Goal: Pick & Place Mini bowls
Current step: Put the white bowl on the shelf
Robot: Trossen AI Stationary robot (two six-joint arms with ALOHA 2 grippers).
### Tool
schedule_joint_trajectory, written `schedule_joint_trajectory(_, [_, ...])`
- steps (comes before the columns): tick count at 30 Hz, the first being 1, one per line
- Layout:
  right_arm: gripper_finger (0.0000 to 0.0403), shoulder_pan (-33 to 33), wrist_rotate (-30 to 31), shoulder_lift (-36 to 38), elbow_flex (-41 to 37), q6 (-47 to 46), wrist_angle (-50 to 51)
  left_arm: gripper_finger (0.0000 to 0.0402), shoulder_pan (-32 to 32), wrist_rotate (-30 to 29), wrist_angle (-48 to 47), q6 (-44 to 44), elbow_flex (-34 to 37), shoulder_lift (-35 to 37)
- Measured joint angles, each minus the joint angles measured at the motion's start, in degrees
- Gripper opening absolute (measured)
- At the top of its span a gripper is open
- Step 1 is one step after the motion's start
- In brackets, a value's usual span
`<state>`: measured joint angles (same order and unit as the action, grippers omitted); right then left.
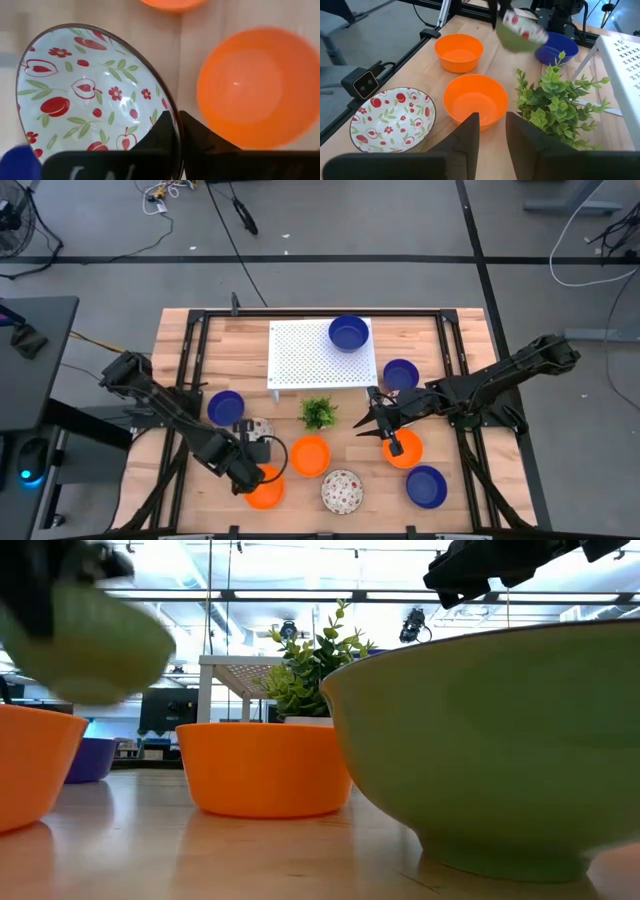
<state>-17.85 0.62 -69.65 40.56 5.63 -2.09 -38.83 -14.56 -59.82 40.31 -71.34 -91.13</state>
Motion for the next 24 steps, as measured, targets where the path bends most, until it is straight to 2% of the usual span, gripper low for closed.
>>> schedule_joint_trajectory(6, [0.0097, 0.0, 0.01, 0.0, 0.0, 0.02, -0.02, 0.0015, 2.09, -4.78, -18.15, 4.21, -16.58, 0.02])
schedule_joint_trajectory(11, [0.0097, 0.0, 0.17, 0.0, 0.0, 0.81, -0.04, 0.0015, 11.16, -8.55, -19.22, -9.5, -24.52, 0.07])
schedule_joint_trajectory(18, [0.0097, 0.02, 0.15, 0.0, -0.02, 0.9, -0.07, 0.0015, 30.33, -5.03, -15.89, -30.29, -26.17, 0.04])
schedule_joint_trajectory(24, [0.0097, 0.02, 0.13, -0.02, -2.8, 0.87, -2.55, 0.0016, 43.22, -2.08, -11.4, -41.16, -26.17, -0.61])
